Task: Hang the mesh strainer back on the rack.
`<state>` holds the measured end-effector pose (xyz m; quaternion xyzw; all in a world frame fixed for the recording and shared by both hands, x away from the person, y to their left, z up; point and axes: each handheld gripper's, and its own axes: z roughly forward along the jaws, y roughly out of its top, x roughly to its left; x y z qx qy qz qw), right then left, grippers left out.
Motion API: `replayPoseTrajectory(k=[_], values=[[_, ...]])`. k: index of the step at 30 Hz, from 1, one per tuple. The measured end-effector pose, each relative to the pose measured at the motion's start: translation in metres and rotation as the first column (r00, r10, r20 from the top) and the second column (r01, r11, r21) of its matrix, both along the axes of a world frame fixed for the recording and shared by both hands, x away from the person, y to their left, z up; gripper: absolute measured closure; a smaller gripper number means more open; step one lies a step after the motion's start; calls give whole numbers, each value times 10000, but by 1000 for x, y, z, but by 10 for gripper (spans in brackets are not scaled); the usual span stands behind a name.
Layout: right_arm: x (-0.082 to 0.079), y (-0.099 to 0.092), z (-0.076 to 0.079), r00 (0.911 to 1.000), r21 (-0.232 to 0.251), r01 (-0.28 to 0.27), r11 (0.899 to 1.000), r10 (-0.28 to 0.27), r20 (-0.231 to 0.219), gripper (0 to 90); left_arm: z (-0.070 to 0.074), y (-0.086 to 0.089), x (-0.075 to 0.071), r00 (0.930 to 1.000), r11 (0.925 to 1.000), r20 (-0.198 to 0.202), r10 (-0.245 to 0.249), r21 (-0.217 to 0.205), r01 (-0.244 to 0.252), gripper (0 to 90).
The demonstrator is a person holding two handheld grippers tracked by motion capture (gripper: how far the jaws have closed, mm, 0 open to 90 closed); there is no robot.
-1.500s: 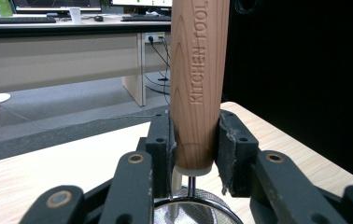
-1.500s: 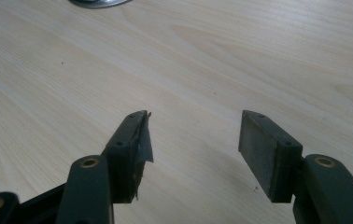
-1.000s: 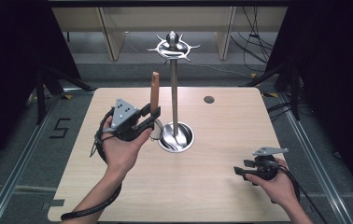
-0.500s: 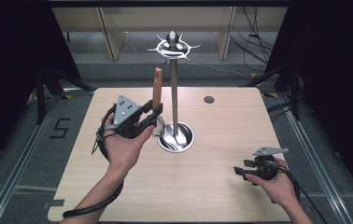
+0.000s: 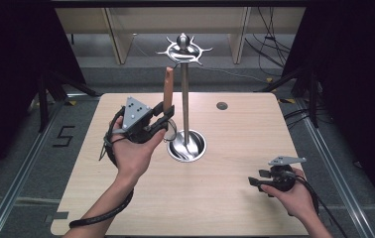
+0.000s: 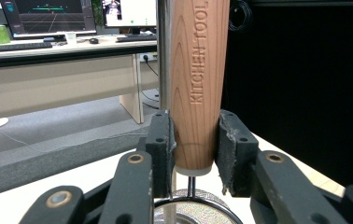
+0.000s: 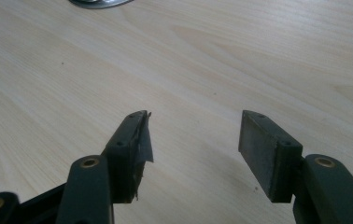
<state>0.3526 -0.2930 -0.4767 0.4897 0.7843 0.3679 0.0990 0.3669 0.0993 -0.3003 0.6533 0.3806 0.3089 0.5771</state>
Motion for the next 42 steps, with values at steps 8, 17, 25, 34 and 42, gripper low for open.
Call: replayPoseTrajectory(k=[8, 17, 25, 34, 42], values=[[1, 0, 0, 9998, 32, -140, 9999, 139, 108, 435, 3, -2, 2, 10000, 10000, -75, 27, -73, -28, 679], [0, 0, 0, 9999, 6, -104, 9999, 104, 52, 435, 5, -5, 5, 10000, 10000, -39, 31, 30, -31, 679], [0, -2, 3, 9990, -312, -340, 9989, 331, -314, 435, 7, -7, 7, 10000, 10000, 12, 79, 53, -79, 679], [-1, -1, 3, 9987, -272, -264, 9993, 251, -455, 435, 8, -7, 10, 9997, 9996, 65, 251, 108, -252, 679], [-1, -1, 3, 9987, -282, -295, 9992, 283, -434, 435, 10, -10, 11, 9988, 9987, 166, 453, 233, -457, 678]])
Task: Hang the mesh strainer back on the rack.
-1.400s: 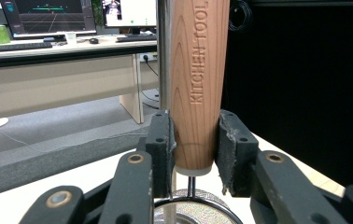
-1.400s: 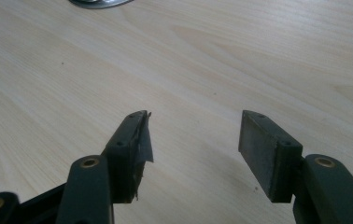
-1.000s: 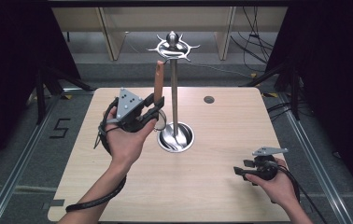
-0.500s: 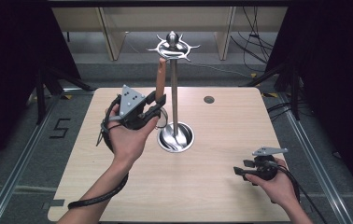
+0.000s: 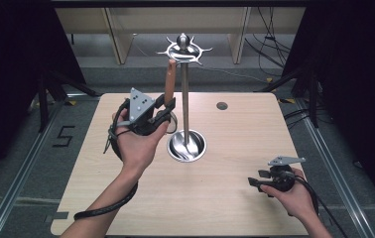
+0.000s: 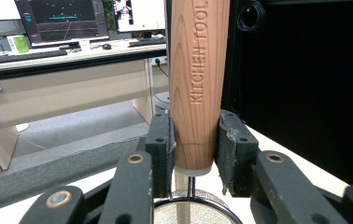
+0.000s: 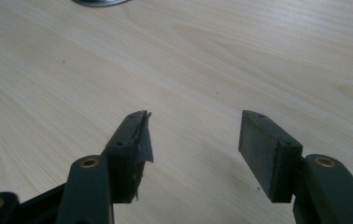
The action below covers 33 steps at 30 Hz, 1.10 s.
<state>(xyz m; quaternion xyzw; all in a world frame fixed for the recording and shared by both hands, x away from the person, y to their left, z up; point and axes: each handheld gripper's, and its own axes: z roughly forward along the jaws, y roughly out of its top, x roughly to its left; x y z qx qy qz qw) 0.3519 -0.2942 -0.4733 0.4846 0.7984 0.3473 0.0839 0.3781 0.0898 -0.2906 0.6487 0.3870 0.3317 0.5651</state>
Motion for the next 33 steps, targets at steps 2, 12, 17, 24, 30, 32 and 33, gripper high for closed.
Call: replayPoseTrajectory(k=[2, 12, 17, 24, 30, 32, 33], values=[[0, 0, 0, 10000, -17, -42, 10000, 43, 71, 435, 0, -1, 0, 10000, 10000, -16, 47, 33, -47, 679], [1, -1, -1, 9993, -132, -161, 9998, 165, 340, 435, 1, -2, 2, 9995, 9994, -17, 322, 157, -322, 678], [1, -1, -1, 9994, -108, -137, 9998, 141, 329, 434, 1, -2, 3, 9993, 9990, 121, 350, 284, -353, 678], [1, 0, -1, 9996, -80, -88, 9999, 90, 275, 435, 2, -5, 2, 9991, 9987, 180, 374, 340, -380, 678], [1, -1, -1, 9993, -113, -151, 9998, 155, 342, 434, 2, -6, 4, 9989, 9982, 122, 448, 391, -452, 678], [1, -1, 0, 9995, -90, -110, 9999, 113, 293, 434, 2, -6, 5, 9989, 9982, 127, 450, 399, -454, 678], [1, -1, 0, 9995, -93, -116, 9999, 119, 307, 434, 2, -6, 6, 9988, 9981, 132, 462, 397, -467, 678]])
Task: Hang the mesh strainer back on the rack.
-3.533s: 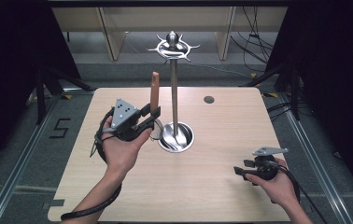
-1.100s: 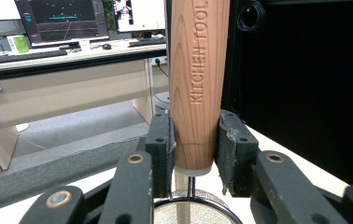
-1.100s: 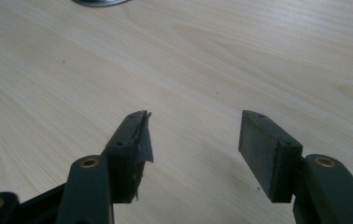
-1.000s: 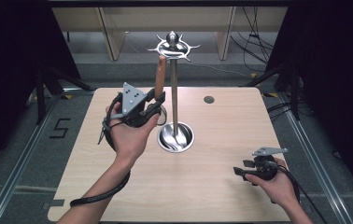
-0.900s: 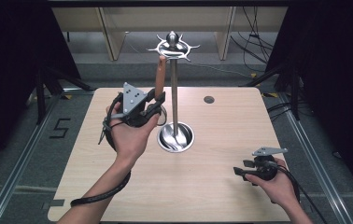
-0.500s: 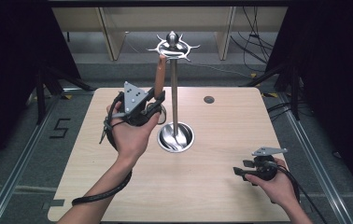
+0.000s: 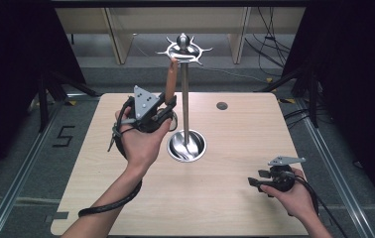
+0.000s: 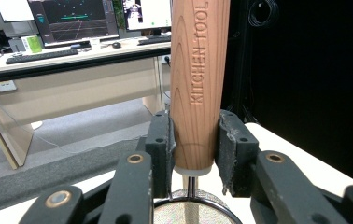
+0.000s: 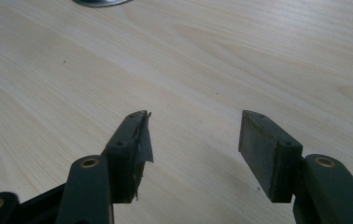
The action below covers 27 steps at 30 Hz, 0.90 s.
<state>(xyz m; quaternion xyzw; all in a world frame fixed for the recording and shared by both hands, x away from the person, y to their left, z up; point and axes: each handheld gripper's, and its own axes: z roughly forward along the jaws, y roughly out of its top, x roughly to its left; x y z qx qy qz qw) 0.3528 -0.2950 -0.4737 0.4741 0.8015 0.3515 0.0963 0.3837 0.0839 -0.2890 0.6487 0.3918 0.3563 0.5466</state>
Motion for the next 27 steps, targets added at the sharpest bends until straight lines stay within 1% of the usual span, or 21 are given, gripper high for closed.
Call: replayPoseTrajectory(k=[9, 13, 14, 16, 19, 21, 23, 24, 27], values=[[0, 0, 0, 10000, -11, -6, 10000, 6, -20, 435, 1, -2, 3, 10000, 9999, 14, 95, 58, -95, 678], [0, 0, 0, 9999, 11, 3, 10000, -3, -110, 434, 0, -3, 5, 9999, 9999, 8, 124, 85, -124, 677], [-1, 1, 0, 9997, 58, 76, 10000, -75, -242, 434, 0, -3, 6, 9999, 9999, 10, 140, 96, -140, 677], [0, 0, 0, 10000, 8, -13, 10000, 13, -82, 435, 0, -4, 6, 9999, 9998, 17, 159, 91, -160, 677], [0, 0, 0, 10000, 5, -4, 10000, 4, -86, 435, 0, -4, 7, 9998, 9997, 35, 194, 152, -194, 677], [-1, 1, 1, 9993, 86, 134, 9999, -131, -355, 434, 0, -5, 7, 9998, 9997, 27, 190, 153, -190, 677], [-1, 1, 1, 9996, 71, 89, 9999, -87, -263, 434, 0, -5, 8, 9998, 9997, 20, 202, 164, -202, 677], [0, 0, 0, 10000, 7, -6, 10000, 6, -87, 434, 0, -6, 9, 9998, 9997, 18, 218, 147, -219, 677], [0, 0, 0, 10000, 9, -4, 10000, 4, -99, 434, 0, -6, 9, 9998, 9996, 24, 217, 206, -218, 677]])
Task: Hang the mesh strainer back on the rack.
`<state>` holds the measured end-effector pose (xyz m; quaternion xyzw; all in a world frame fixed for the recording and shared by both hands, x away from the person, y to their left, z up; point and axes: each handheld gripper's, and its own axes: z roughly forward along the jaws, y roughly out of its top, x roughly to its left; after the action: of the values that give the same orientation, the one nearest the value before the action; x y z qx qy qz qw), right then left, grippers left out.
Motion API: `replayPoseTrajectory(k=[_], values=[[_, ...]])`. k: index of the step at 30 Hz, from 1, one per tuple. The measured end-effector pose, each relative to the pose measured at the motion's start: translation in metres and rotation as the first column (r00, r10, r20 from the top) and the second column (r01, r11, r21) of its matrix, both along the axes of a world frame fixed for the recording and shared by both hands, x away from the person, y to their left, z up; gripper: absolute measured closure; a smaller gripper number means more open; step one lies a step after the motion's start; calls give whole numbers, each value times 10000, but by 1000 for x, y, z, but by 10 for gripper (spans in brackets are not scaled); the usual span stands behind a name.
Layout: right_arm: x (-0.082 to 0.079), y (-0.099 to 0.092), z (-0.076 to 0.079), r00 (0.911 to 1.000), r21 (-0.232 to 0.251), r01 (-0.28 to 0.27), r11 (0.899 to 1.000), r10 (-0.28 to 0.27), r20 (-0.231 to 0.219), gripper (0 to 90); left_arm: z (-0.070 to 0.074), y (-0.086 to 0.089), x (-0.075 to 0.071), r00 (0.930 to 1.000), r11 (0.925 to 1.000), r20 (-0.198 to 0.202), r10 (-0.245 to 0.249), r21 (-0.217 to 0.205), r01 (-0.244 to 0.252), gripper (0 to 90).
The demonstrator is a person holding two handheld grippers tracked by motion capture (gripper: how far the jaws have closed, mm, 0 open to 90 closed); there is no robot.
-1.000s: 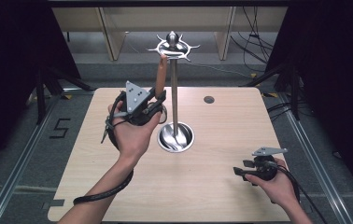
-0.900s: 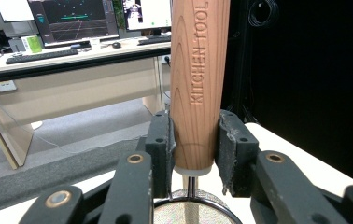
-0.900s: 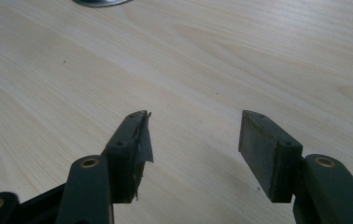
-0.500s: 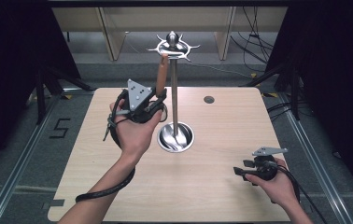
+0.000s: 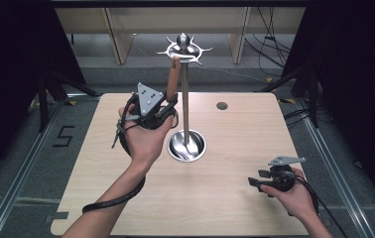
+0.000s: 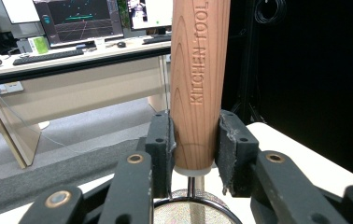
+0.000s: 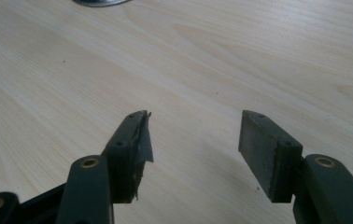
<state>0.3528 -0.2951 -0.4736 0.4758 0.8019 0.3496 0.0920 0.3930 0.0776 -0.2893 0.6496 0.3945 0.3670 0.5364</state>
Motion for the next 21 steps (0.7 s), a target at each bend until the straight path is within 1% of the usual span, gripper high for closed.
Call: replayPoseTrajectory(k=[10, 11, 12, 13, 14, 16, 17, 20, 21], values=[[0, 0, 0, 10000, -13, -34, 10000, 34, 41, 435, 1, -2, 2, 10000, 10000, -4, 46, 69, -46, 677], [1, -1, -1, 9996, -128, -131, 9998, 134, 236, 435, 1, -2, 2, 10000, 9999, -5, 47, 89, -47, 677], [1, -1, -2, 9995, -110, -118, 9999, 121, 303, 434, 1, -2, 3, 10000, 9999, -12, 48, 94, -48, 677], [1, -1, -2, 9995, -115, -118, 9999, 121, 283, 434, 1, -2, 3, 10000, 10000, -4, 56, 54, -56, 677], [0, 0, -1, 9999, -48, -88, 9999, 89, 123, 434, 0, -3, 3, 10000, 10000, -2, 63, 47, -63, 677], [0, 0, 0, 10000, -26, -58, 10000, 58, 74, 434, 0, -3, 4, 10000, 9999, -34, 83, 77, -83, 677], [1, -1, -2, 9996, -116, -151, 9998, 154, 247, 434, 0, -3, 4, 10000, 9999, -27, 91, 91, -90, 677], [1, -1, -2, 9996, -114, -154, 9998, 156, 247, 434, 0, -4, 6, 9999, 9999, -25, 116, 69, -116, 677], [0, 0, 0, 10000, -27, -57, 10000, 57, 68, 435, 0, -4, 6, 9999, 9999, -38, 122, 104, -121, 676]])
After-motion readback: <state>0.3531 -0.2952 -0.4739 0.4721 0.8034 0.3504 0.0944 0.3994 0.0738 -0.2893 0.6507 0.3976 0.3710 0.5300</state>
